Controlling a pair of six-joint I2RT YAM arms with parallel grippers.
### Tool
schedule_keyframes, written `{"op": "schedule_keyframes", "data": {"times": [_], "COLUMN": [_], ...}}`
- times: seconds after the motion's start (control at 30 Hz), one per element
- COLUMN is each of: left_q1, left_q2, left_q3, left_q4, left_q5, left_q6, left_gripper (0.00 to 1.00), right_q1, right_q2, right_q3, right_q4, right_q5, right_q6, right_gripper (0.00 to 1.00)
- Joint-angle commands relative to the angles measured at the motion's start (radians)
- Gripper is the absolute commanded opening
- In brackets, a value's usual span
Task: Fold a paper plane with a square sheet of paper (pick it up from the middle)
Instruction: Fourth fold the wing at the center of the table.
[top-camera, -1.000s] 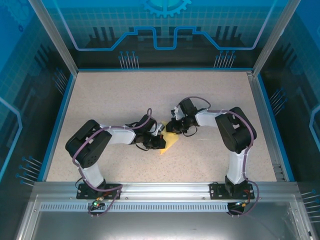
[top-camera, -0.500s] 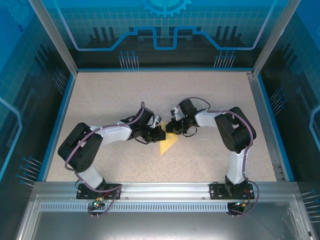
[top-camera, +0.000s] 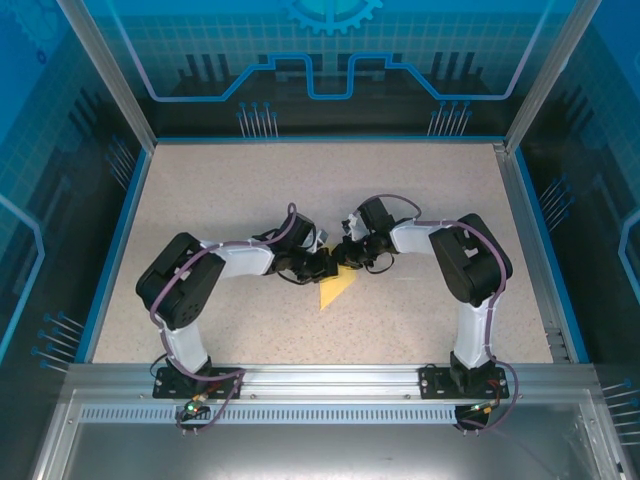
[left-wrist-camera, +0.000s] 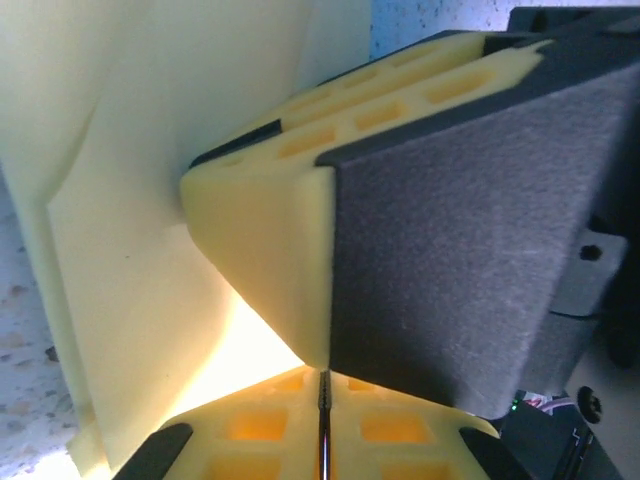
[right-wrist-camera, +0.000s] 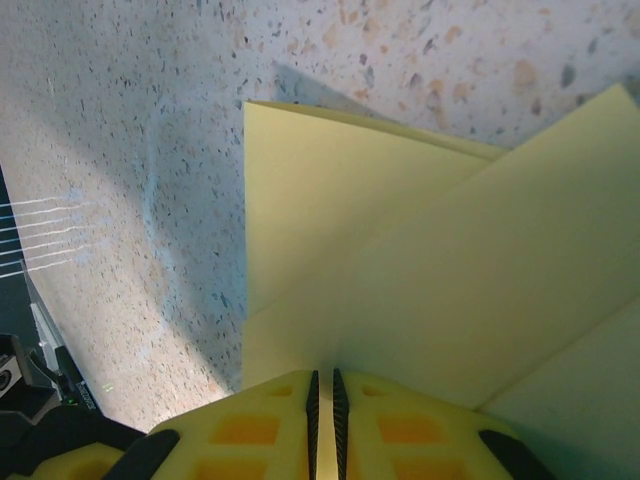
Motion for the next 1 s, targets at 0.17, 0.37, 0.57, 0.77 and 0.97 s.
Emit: {"op": "schedule_keyframes", "data": {"times": [0.17, 0.37, 0.57, 0.77, 0.97], "left_q1": [-0.023, -0.040, -0.040, -0.041, -0.046], "left_q2": [0.044, 0.052, 0.021, 0.042, 0.034], "left_q3": [0.012, 0.000, -0.019, -0.006, -0.047], "left_q4": [-0.025, 0.018, 0.029, 0.007, -0.047], "left_q5": [-0.075, -0.113, -0.153, -0.180, -0.197], "left_q6": [-0.018, -0.056, -0.056, -0.038, -0.037], "left_gripper": [0.00, 0.00, 0.01, 0.00, 0.00], "right_q1": [0.015, 0.016, 0.017, 0.018, 0.018], "right_q2": [0.056, 0.058, 0.058, 0.060, 0.059], "right_q3": [-0.032, -0.031, -0.035, -0.045, -0.049], "right_q4": [-0.015, -0.018, -0.017, -0.013, -0.021], "right_q5": [0.074, 0.071, 0.071, 0.072, 0.089], "right_q6": [0.002, 0.001, 0.001, 0.002, -0.001], "right_gripper": [0.16, 0.16, 0.16, 0.16, 0.16]}}
